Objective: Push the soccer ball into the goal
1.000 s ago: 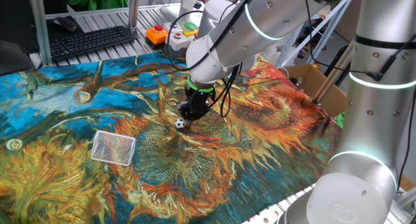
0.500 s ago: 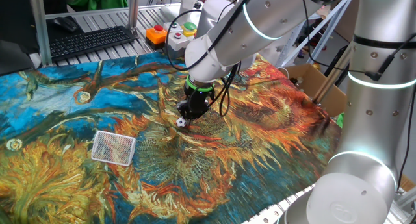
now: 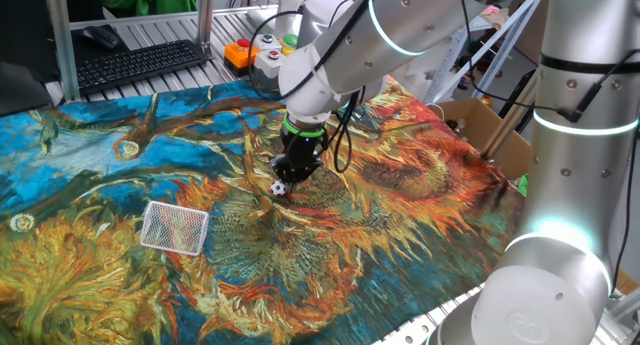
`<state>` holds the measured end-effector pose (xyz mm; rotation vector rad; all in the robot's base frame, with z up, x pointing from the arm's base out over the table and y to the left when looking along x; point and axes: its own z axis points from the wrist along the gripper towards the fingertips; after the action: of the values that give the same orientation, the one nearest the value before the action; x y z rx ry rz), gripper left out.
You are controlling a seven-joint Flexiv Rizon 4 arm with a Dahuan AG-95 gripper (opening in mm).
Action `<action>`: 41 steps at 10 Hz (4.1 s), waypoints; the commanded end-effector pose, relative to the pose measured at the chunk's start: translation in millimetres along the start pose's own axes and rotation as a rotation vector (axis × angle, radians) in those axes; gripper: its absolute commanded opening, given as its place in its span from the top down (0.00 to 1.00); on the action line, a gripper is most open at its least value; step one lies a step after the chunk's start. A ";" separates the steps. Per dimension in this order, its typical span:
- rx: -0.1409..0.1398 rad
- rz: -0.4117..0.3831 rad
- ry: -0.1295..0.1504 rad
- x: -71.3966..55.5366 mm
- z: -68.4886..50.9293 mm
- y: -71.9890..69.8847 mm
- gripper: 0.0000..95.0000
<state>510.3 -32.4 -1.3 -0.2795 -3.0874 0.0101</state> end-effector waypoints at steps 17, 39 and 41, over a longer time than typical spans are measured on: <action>0.022 -0.027 0.042 1.3 -1.2 7.6 1.00; 0.008 0.107 0.043 30.7 -8.0 92.5 1.00; 0.007 0.123 0.044 32.2 -8.4 102.8 1.00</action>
<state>497.0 75.9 7.6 -0.4656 -3.0213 0.0195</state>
